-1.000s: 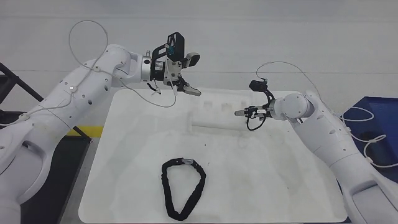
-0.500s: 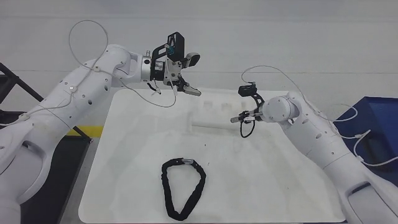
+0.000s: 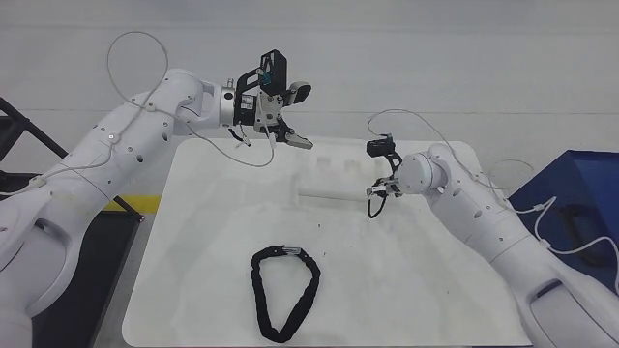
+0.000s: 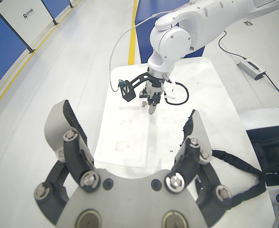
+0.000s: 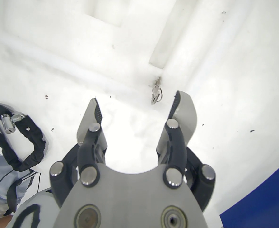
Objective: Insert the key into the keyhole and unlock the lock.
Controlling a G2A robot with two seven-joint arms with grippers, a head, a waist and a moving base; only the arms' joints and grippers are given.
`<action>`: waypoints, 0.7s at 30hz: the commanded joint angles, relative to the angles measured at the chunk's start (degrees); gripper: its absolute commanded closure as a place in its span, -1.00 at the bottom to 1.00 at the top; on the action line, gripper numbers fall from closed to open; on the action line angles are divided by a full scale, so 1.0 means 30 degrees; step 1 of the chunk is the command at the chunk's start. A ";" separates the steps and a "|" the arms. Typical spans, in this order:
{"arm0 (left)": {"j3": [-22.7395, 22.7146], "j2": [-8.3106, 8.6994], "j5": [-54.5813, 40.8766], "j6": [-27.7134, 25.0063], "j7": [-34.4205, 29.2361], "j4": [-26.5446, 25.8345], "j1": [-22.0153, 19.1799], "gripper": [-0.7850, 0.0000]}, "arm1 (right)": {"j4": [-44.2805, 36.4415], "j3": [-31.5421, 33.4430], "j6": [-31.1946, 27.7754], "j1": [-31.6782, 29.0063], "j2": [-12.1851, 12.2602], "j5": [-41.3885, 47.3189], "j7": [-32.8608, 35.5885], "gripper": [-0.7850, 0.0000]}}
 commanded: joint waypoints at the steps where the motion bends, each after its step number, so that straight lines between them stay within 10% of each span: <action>1: -0.0001 0.0000 0.0000 0.0000 -0.0001 0.0000 0.0000 -1.00 | 0.0196 -0.0139 0.0284 0.0046 -0.0110 -0.0347 -0.0010 0.16; 16: -0.0001 0.0000 0.0000 0.0000 -0.0001 0.0000 0.0000 -1.00 | 0.2295 -0.0100 0.1564 -0.0011 -0.0979 -0.0682 -0.1666 0.80; 21: -0.0001 0.0000 0.0000 0.0000 -0.0001 0.0000 0.0000 -1.00 | 0.2918 -0.0077 0.1569 0.0037 -0.1242 -0.0745 -0.1865 0.73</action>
